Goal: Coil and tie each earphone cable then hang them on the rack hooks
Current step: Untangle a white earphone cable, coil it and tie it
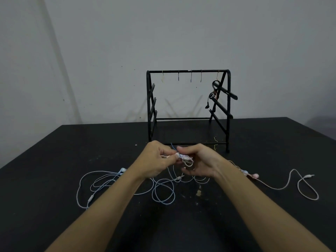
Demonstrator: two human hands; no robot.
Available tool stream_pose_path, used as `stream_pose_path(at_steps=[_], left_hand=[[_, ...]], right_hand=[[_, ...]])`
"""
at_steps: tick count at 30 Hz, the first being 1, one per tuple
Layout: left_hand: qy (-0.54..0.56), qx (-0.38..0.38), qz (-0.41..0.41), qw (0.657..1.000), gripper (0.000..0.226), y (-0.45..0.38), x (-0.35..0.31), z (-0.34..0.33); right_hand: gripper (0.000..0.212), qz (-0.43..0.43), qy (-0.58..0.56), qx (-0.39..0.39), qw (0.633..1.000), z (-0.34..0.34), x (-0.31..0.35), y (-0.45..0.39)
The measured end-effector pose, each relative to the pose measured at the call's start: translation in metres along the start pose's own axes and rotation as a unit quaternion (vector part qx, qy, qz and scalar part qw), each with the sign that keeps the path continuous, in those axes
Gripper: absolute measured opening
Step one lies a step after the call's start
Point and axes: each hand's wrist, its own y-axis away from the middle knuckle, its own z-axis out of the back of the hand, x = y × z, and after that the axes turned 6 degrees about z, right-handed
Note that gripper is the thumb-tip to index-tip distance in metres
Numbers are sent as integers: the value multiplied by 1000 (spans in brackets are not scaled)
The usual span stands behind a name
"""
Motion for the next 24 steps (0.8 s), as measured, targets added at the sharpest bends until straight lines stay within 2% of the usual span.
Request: stream_pose_path(at_steps=[2, 4, 6, 8, 12, 14, 16, 18, 20, 24], left_hand=[[24, -12, 23, 999, 16, 0, 0, -1], [83, -42, 60, 994, 18, 1, -5, -3], [127, -66, 92, 985, 19, 1, -12, -7], [160, -74, 117, 977, 19, 1, -16, -8], [168, -70, 147, 972, 23, 2, -26, -9], [158, -65, 132, 976, 24, 2, -29, -9], [150, -65, 130, 978, 23, 1, -28, -10], [153, -66, 131, 977, 22, -1, -26, -8], [153, -55, 117, 980, 21, -1, -24, -7], [144, -32, 98, 984, 18, 0, -23, -2]], right_hand=[[15, 61, 29, -47, 997, -5, -8, -1], [17, 205, 84, -136, 965, -11, -18, -1], [12, 363, 184, -217, 887, -15, -25, 1], [8, 472, 268, -239, 805, -16, -28, 2], [7, 566, 356, -242, 703, -12, -28, 0], [17, 588, 425, -239, 646, -8, -29, -3], [21, 599, 452, -236, 617, -3, -29, -4], [21, 603, 450, -234, 616, -3, -29, -4], [20, 595, 433, -219, 641, -3, -28, -3], [22, 526, 344, -161, 761, -7, -24, 4]])
